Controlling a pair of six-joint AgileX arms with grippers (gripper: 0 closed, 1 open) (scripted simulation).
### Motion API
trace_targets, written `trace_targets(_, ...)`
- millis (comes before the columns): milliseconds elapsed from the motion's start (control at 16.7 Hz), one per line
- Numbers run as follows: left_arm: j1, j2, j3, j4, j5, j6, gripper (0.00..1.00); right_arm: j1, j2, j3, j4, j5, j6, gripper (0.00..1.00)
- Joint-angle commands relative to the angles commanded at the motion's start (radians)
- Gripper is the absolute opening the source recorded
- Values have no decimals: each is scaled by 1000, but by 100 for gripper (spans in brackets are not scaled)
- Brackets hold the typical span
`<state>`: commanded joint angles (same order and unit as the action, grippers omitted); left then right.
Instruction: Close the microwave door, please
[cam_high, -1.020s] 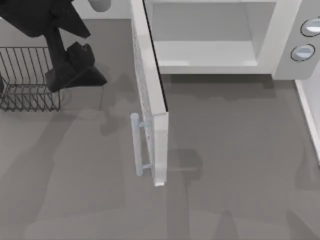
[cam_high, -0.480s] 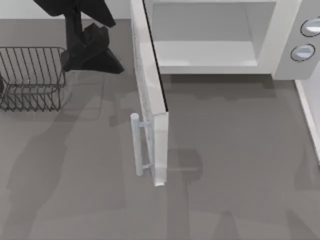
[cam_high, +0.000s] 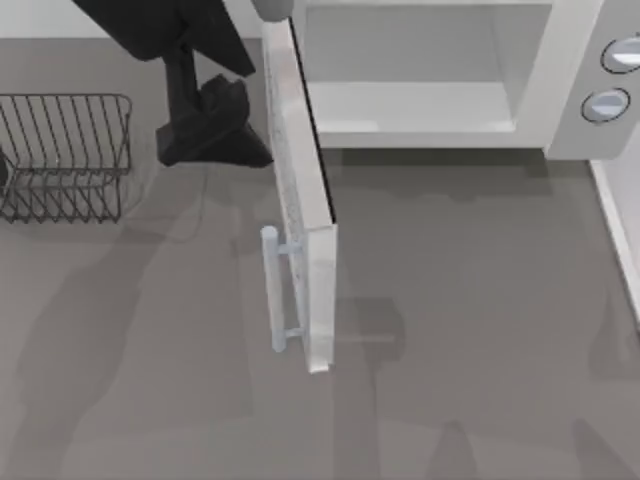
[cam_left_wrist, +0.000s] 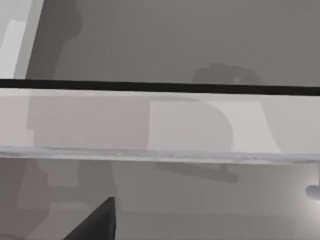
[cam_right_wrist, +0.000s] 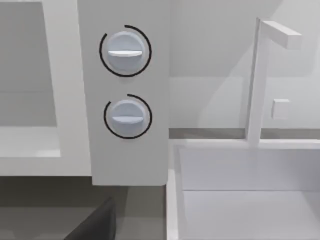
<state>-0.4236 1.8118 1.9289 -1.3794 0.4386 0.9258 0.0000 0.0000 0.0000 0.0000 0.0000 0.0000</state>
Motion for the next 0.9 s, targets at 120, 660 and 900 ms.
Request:
trace_targets(120, -24, -2, -79, 93, -8, -26, 100, 0, 0, 0, 0, 0, 0, 100)
trace_targets(660, -61, -4, -196, 219, -20, -64, 92, 0, 0, 0, 0, 0, 0, 100)
trace_targets(900, -61, -4, -196, 219, -20, -64, 62, 0, 0, 0, 0, 0, 0, 100)
